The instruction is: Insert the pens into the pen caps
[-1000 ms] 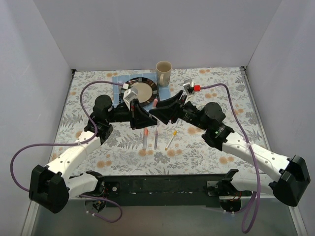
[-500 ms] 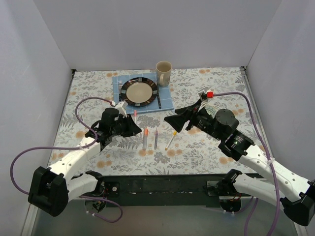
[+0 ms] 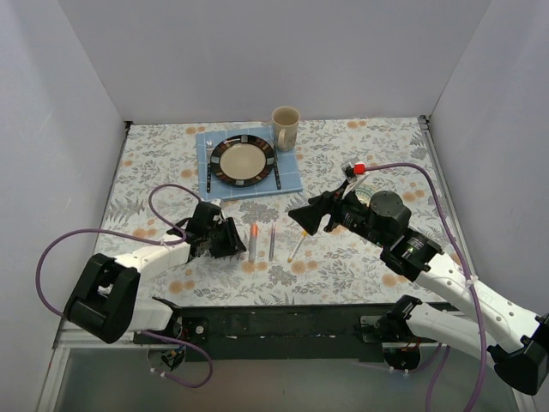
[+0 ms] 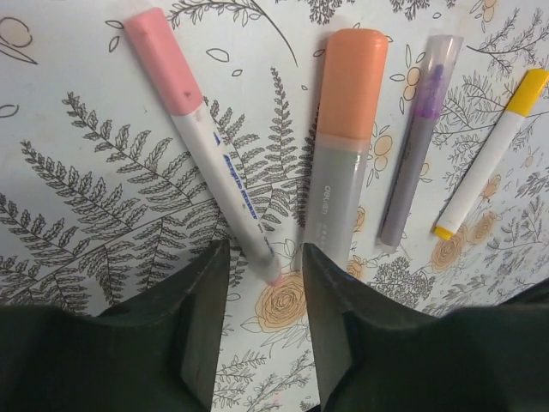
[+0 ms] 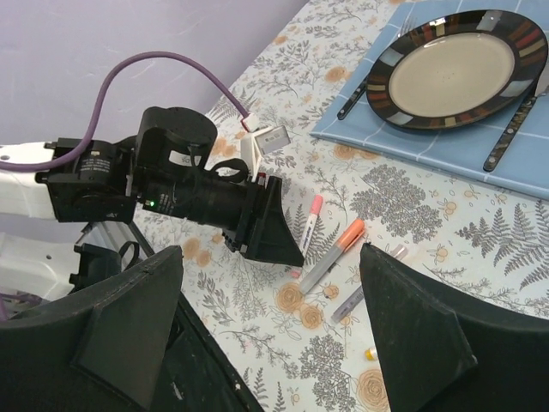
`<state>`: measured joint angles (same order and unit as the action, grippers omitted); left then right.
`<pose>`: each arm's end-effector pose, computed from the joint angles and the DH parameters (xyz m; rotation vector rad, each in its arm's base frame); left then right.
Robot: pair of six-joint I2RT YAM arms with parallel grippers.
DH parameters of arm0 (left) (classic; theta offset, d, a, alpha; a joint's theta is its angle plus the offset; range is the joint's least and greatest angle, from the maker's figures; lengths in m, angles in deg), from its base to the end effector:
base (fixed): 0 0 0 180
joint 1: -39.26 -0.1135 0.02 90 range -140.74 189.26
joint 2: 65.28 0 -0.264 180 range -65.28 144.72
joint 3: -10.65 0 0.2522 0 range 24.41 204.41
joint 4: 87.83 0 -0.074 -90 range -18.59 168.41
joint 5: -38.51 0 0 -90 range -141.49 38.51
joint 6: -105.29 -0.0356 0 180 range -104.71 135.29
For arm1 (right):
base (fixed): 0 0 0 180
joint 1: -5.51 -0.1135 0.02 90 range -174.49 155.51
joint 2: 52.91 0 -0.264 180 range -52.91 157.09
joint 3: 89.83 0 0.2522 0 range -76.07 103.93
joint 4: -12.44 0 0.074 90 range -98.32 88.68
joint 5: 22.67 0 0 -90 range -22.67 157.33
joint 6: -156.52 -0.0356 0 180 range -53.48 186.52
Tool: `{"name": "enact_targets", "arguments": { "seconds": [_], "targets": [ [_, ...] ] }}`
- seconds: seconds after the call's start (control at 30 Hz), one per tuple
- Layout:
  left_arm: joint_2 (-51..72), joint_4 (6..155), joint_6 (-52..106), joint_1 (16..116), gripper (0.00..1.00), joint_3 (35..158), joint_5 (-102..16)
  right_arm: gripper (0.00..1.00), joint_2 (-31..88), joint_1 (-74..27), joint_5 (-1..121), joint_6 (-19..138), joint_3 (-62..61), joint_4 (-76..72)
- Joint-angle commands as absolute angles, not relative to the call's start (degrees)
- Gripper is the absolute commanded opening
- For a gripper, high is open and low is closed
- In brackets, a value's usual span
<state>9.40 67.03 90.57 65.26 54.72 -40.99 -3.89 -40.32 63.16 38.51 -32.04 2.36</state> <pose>0.2027 -0.1061 0.1496 -1.0889 2.5629 -0.8253 0.1414 0.1493 0.3488 -0.3225 1.6670 1.0456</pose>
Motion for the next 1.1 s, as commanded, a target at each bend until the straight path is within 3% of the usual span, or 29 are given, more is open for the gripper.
{"name": "enact_targets", "arguments": {
  "seconds": [0.0, 0.07, 0.2, 0.3, 0.43, 0.6, 0.8, 1.07],
  "targets": [
    [6.02, 62.42, 91.13, 65.89, 0.43, 55.96, -44.89, 0.9, -4.22, -40.2, 64.42, 40.59, -30.98, 0.89],
    [1.03, 58.91, 91.84, 65.89, 0.48, 57.19, -47.35, 0.9, -3.78, -40.2, 65.3, 40.76, -30.28, -0.7],
    [-7.07, 54.51, 89.66, 65.8, 0.72, 64.64, -54.38, 0.96, -2.73, -40.02, 65.92, 41.29, -29.4, -3.96],
    [-10.68, 55.81, 81.87, 65.81, 0.98, 69.66, -50.82, 0.98, -1.67, -40.11, 65.65, 41.99, -28.61, -5.01],
    [-14.02, 61.16, 75.6, 65.81, 0.98, 74.51, -41.68, 0.98, -0.7, -40.02, 71.09, 42.08, -25.63, -8.53],
    [-19.12, 71.52, 73.65, 65.8, 0.98, 71.62, -34.1, 0.98, -2.72, -40.11, 76.28, 41.73, -26.14, -8.27],
    [-24.23, 82.7, 73.64, 65.8, 0.98, 63.18, -32.07, 0.98, -3.78, -40.11, 79.72, 41.82, -26.32, -8.36],
    [-23.27, 84.3, 73.12, 65.89, 0.98, 61.77, -28.55, 0.98, -3.69, -40.11, 81.21, 41.73, -28.08, -6.78]
  ]
}}
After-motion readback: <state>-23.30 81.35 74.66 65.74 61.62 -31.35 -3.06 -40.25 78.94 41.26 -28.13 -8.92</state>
